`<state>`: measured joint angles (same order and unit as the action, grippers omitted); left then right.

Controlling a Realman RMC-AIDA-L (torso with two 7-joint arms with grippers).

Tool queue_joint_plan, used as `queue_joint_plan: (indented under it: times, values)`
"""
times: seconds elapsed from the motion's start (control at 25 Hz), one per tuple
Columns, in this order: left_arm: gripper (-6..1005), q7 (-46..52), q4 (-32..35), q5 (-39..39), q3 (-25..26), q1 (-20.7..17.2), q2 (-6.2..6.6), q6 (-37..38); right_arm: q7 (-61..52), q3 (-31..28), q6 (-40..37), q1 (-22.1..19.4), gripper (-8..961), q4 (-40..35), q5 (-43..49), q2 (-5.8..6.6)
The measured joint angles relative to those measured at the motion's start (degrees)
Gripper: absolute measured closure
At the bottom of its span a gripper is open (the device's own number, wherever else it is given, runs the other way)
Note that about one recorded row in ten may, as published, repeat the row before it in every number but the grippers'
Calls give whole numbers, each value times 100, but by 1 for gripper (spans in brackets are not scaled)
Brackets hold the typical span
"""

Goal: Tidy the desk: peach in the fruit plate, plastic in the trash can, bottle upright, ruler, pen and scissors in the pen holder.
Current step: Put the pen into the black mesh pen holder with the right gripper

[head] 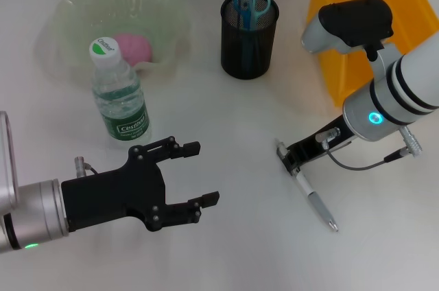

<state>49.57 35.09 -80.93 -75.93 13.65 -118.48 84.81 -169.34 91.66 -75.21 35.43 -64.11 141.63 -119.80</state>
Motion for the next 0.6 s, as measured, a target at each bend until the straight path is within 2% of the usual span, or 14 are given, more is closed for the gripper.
queue_joint_plan:
  times: [0.12,0.44,0.6]
  values:
    - [202,-39,-2,11,0,-8,0,0,2,53,-5,-43,809,-90,0,0]
    - [202,-52,-2,29,0,-19,0,5,18,3,-48,-314,833,-656,-3,16]
    - [202,-53,-2,36,0,-43,0,17,184,-244,-74,-547,834,-1126,-139,39]
